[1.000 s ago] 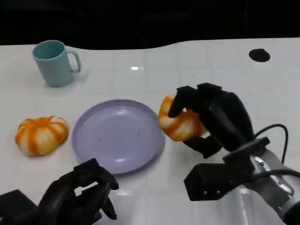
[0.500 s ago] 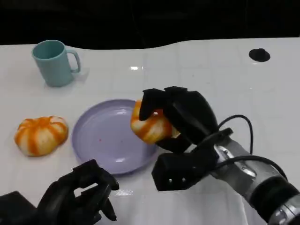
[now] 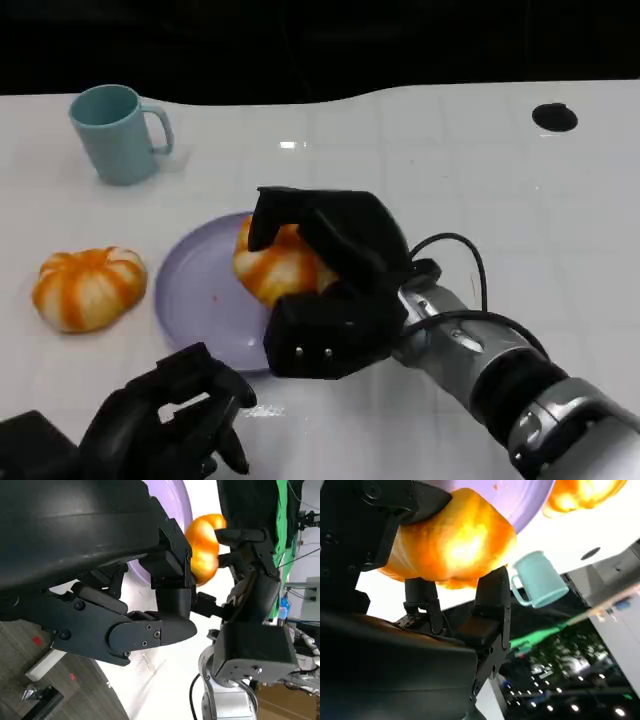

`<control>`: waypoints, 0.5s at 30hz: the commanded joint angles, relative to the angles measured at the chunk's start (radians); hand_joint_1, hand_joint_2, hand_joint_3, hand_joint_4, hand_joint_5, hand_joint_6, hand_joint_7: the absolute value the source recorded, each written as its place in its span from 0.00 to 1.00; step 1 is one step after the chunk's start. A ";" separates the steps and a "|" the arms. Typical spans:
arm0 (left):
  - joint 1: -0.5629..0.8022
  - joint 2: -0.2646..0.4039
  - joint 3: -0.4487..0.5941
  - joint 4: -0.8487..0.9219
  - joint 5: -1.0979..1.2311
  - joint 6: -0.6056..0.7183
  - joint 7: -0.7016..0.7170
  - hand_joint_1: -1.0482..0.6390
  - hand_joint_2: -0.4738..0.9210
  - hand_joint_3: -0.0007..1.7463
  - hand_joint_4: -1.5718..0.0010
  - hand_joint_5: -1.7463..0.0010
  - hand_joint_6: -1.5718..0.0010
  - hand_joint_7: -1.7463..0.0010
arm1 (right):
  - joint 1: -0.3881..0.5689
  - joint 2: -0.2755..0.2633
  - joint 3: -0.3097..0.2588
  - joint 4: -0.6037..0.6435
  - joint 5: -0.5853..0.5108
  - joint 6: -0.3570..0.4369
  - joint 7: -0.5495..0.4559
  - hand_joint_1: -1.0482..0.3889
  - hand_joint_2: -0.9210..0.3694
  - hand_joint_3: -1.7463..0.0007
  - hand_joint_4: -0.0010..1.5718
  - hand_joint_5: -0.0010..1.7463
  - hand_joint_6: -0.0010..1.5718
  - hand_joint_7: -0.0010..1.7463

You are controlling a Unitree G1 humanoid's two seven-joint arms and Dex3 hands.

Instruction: Grasp the bread from the table and place it into the plate.

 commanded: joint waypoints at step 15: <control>0.010 0.013 0.007 -0.026 -0.018 0.011 -0.001 0.34 1.00 0.26 0.55 0.06 0.56 0.27 | -0.086 -0.031 0.066 -0.029 -0.011 0.221 0.348 0.20 0.00 0.84 0.00 0.04 0.09 0.00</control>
